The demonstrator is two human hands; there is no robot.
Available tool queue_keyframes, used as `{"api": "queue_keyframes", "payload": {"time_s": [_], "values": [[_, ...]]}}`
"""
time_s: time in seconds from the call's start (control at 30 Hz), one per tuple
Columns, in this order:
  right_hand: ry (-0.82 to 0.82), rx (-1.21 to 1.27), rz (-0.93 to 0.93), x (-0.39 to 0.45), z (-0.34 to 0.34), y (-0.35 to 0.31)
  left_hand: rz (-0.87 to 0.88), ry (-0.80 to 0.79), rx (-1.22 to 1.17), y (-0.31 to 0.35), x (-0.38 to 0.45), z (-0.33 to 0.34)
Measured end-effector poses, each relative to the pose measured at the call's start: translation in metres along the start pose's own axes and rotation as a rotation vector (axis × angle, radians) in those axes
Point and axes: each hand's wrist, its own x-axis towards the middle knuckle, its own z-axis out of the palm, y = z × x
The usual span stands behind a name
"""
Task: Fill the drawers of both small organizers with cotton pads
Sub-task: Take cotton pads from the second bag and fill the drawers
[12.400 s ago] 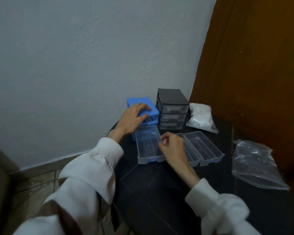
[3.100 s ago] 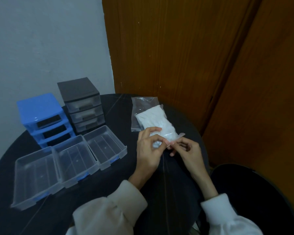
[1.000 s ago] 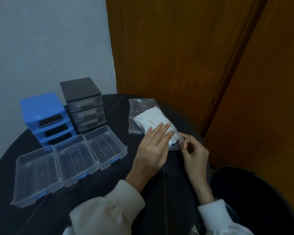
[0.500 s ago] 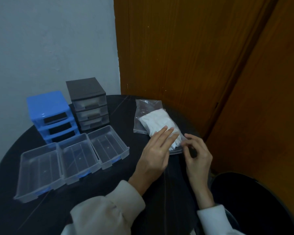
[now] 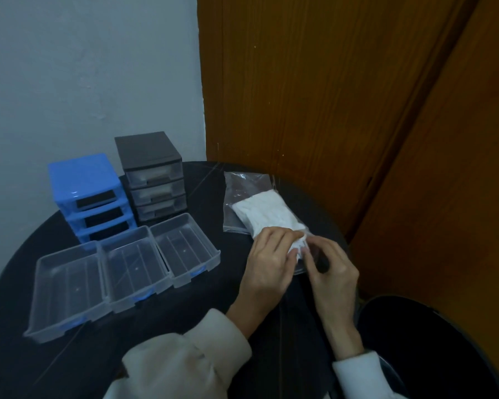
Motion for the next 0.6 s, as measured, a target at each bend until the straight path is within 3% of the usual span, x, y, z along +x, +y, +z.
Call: {"api": "queue_keyframes", "payload": {"time_s": [0.47, 0.6], "values": [[0.011, -0.218, -0.110, -0.0002, 0.0021, 0.0043, -0.027, -0.032, -0.081, 0.0020, -0.0003, -0.0036], [0.013, -0.070, -0.047, -0.0017, 0.0022, 0.0011, -0.098, -0.037, -0.093, -0.0018, 0.0000, -0.0030]]}}
